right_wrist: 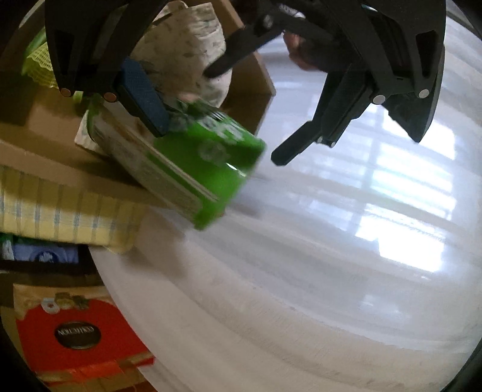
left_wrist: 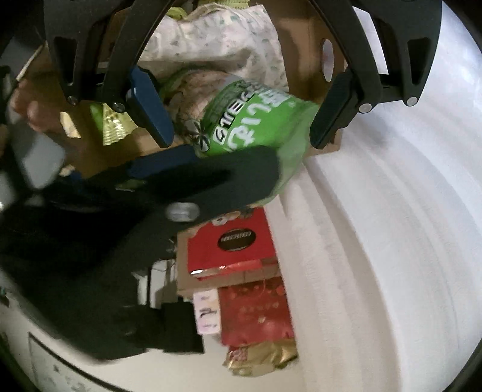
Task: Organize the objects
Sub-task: 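Lower the canister into the box onto its side and open both tools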
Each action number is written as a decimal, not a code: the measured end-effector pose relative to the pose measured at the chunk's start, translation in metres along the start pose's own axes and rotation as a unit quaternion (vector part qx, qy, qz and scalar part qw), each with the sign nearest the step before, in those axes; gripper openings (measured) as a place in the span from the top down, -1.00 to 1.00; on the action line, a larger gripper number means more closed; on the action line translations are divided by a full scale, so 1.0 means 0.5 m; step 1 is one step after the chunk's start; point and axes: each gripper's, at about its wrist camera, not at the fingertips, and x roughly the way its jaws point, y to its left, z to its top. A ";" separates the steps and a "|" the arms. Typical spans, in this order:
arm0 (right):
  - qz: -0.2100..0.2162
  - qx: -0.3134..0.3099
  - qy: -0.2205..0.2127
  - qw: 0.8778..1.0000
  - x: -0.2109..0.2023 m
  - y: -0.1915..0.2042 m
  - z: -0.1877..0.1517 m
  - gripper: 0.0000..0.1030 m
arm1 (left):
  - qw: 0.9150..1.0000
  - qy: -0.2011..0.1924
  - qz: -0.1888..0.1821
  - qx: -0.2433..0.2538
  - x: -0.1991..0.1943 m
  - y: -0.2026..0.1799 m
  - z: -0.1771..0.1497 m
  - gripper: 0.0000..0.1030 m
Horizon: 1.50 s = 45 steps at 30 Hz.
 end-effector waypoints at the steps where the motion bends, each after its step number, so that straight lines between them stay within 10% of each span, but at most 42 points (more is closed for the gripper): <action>1: -0.001 0.000 -0.001 1.000 -0.002 -0.001 -0.002 -0.97 | 1.000 0.001 -0.004 -0.009 0.007 0.009 0.000 -0.77; 16: -0.077 0.000 0.014 0.997 -0.016 -0.036 -0.054 -0.96 | 0.975 0.083 -0.086 -0.185 0.114 0.159 -0.076 -0.77; 32: -0.142 -0.058 -0.025 0.988 -0.098 0.009 -0.092 -0.96 | 0.981 0.051 -0.056 -0.178 0.061 0.129 -0.052 -0.93; 45: -0.267 -0.150 -0.071 0.949 -0.212 0.059 -0.198 -0.94 | 0.986 0.002 -0.035 -0.163 -0.071 0.056 -0.066 -1.00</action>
